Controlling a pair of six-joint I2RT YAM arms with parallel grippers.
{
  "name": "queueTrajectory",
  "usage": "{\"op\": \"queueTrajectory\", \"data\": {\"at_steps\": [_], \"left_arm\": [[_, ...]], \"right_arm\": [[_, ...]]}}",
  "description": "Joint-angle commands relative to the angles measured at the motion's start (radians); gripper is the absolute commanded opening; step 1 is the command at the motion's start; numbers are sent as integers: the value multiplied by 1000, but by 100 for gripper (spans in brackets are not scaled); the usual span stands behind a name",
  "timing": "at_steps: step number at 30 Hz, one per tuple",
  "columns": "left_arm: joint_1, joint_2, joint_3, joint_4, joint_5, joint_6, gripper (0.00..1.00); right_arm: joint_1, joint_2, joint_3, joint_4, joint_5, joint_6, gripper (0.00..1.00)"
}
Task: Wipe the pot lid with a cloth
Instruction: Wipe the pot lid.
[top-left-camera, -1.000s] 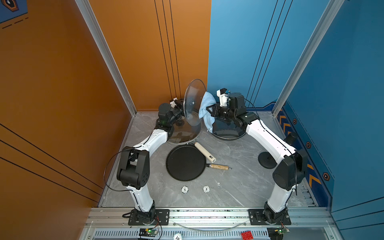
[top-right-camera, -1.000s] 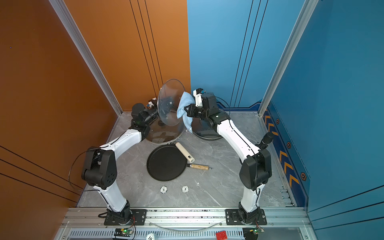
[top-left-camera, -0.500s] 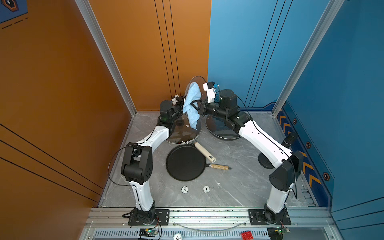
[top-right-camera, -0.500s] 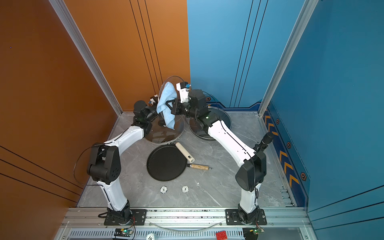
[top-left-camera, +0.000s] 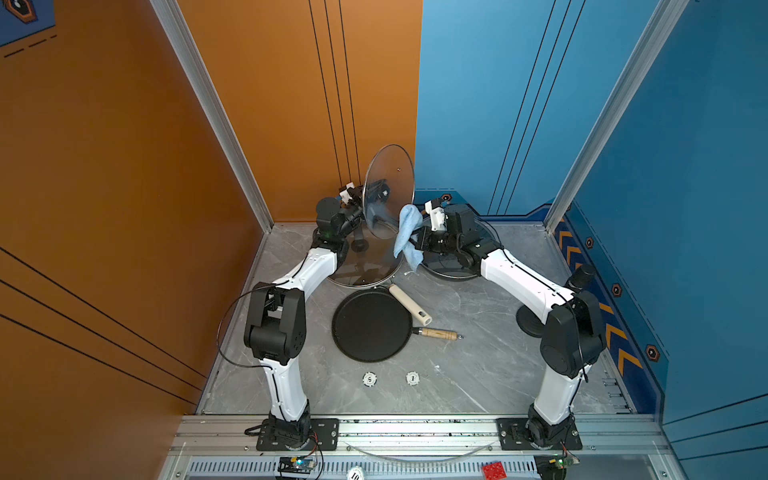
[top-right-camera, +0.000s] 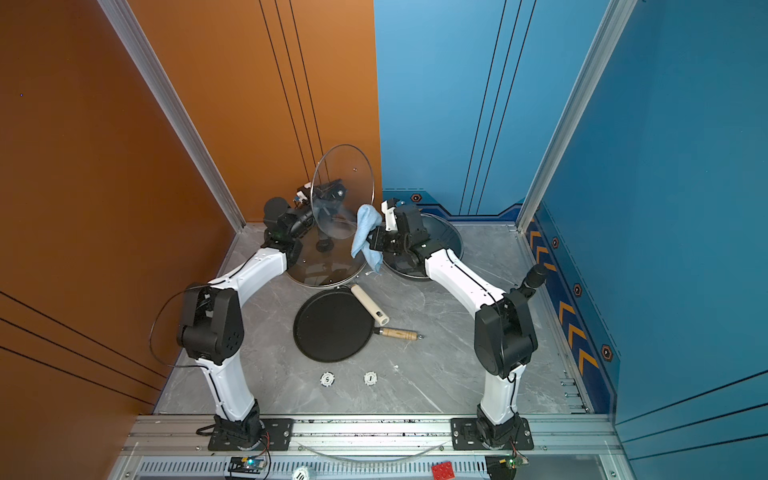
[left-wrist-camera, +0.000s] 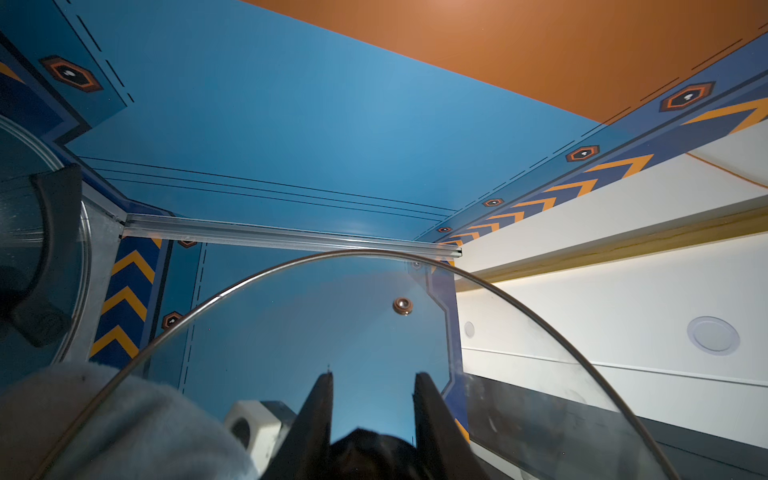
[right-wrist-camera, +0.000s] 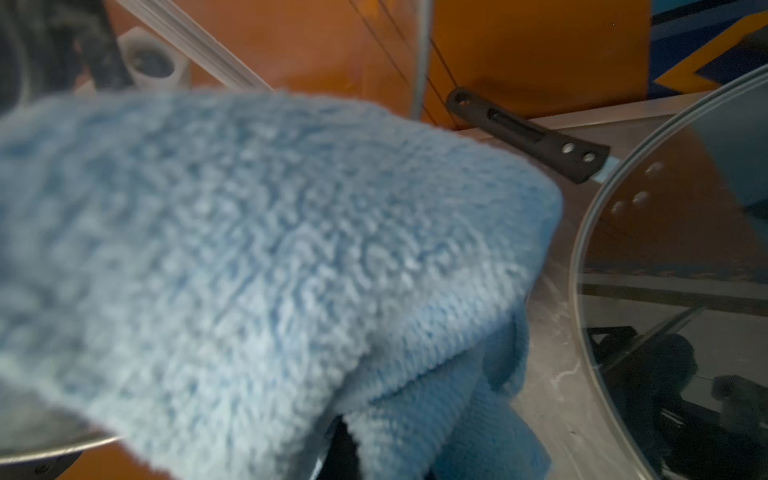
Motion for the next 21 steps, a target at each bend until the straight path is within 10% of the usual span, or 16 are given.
{"op": "queueTrajectory", "data": {"at_steps": [1,11,21], "left_arm": [[8,-16,34,137,10,-36,31],[15,-16,12,141,17,-29,31],[-8,-18,-1,141,29,-11,31]], "right_arm": [[3,-24,3,56,36,27,0],[48,-157,159,33,-24,-58,0],[110,7,445,21,-112,-39,0]]}}
